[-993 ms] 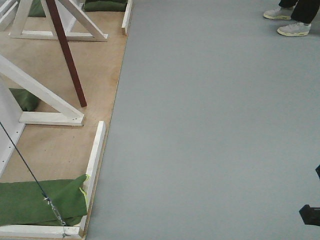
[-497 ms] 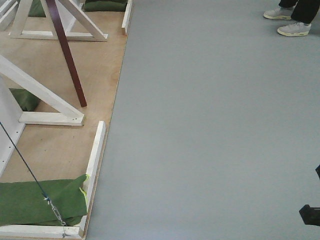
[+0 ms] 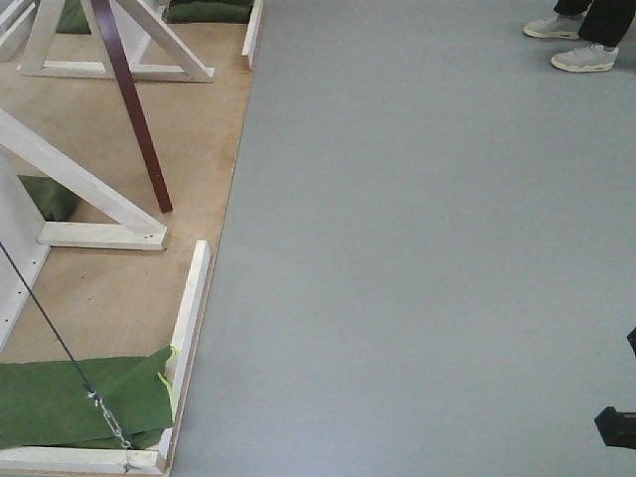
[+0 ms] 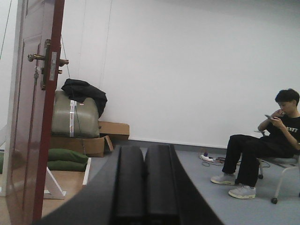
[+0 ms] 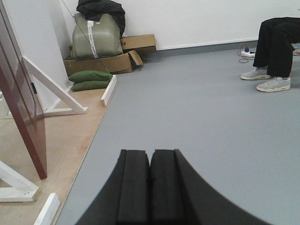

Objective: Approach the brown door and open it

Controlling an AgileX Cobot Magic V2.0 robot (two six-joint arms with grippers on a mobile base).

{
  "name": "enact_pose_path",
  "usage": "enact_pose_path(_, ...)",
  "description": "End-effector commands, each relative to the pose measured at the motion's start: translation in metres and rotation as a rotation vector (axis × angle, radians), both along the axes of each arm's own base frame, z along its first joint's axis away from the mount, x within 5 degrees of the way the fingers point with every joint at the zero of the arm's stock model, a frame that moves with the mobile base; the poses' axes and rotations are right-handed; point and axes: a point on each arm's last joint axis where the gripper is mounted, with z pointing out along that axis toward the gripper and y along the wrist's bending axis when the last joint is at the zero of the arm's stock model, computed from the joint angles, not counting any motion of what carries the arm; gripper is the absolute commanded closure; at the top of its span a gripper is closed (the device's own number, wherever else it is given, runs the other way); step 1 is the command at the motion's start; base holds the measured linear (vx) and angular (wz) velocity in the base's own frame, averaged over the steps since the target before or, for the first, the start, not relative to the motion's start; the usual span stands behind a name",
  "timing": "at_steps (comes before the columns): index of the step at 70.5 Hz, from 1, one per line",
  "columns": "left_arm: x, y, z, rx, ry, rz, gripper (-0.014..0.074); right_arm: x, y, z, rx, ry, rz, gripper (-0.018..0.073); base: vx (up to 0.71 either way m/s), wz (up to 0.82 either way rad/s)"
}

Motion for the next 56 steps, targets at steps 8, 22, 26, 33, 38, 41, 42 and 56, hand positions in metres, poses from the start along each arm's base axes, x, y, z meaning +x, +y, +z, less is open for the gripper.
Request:
enact_pose_path(8,-0.0032,0.0003,0.0013,-0.017,-0.087,-0.004,0.0586,0.0004,-0.0009,0.0069,-0.013,-0.086,-0.009,0.0559,0.0,0.0)
enact_pose_path(22,-0.0032,0.0003,0.0013,-0.017,-0.087,-0.004,0.0586,0.0004,-0.0009,0.0069,-0.013,-0.086,-0.009,0.0559,0.0,0.0)
enact_pose_path(26,-0.0032,0.0003,0.0013,-0.017,-0.087,-0.004,0.0586,0.0004,-0.0009,0.0069,-0.013,-0.086,-0.009,0.0559,0.0,0.0)
enact_pose_path(33,-0.0032,0.0003,0.0013,-0.017,-0.087,-0.004,0.0586,0.0004,-0.0009,0.0069,-0.013,-0.086,-0.009,0.0559,0.0,0.0)
enact_pose_path(38,-0.0032,0.0003,0.0013,-0.017,-0.087,-0.004,0.0586,0.0004,-0.0009,0.0069,-0.013,-0.086,-0.009,0.0559,0.0,0.0)
enact_pose_path(41,-0.0032,0.0003,0.0013,-0.017,-0.087,-0.004,0.0586,0.0004,-0.0009,0.0069,-0.013,-0.086,-0.009,0.0559,0.0,0.0)
enact_pose_path(42,-0.0032,0.0003,0.0013,-0.017,-0.087,-0.004,0.0586,0.0004,-0.0009,0.0069,-0.013,-0.086,-0.009,0.0559,0.0,0.0)
enact_pose_path(56,-0.0032,0.0003,0.0013,-0.017,-0.087,-0.004,0.0586,0.0004,-0.0009,0.0069,-0.013,-0.086,-0.009,0.0559,0.0,0.0)
